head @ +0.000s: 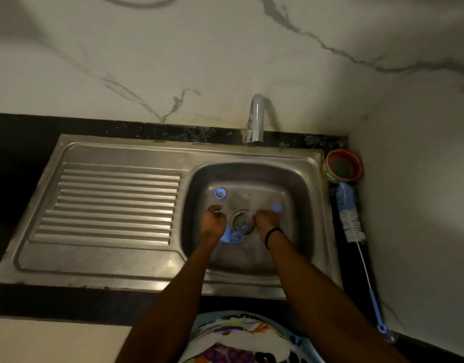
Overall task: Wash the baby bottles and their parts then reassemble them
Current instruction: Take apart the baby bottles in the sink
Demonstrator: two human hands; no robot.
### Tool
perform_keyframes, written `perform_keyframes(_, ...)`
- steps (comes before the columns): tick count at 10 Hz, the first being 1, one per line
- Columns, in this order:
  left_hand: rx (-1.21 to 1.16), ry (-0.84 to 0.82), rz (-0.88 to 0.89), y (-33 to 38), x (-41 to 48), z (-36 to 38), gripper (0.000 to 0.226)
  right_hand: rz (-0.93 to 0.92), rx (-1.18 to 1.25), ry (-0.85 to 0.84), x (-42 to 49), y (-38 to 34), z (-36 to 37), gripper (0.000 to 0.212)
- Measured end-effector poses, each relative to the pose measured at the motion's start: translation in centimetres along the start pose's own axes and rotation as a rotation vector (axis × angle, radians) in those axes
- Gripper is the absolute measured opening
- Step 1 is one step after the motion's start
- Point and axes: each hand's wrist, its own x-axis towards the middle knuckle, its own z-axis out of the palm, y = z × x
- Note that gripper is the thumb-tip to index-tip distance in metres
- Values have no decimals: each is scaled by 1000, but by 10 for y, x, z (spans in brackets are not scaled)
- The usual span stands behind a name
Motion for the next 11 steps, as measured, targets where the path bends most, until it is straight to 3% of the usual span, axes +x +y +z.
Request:
perform_keyframes(2, 13, 58, -22, -18, -36, -17, 19, -19, 88, 31, -27, 40, 1, 10)
perform_keyframes(6, -33, 263, -52, -5, -48, -71, 28, 3, -10, 36, -66, 49, 6, 19)
perform_keyframes(7, 8, 221, -52, -3, -38, -73, 29, 15, -11, 68, -50, 55, 14, 22)
perform_keyframes(8, 157, 63, -68, -7, -12, -65, 33, 37, 14, 72, -34, 55, 24, 28)
perform_keyframes(10, 429, -186, -180, -24, 2, -42, 58, 23, 10, 23, -65, 35, 18, 14)
perform_keyframes(11, 512, -272, -219, -35, 4, -34, 56, 39, 75, 22, -70, 37, 17, 11)
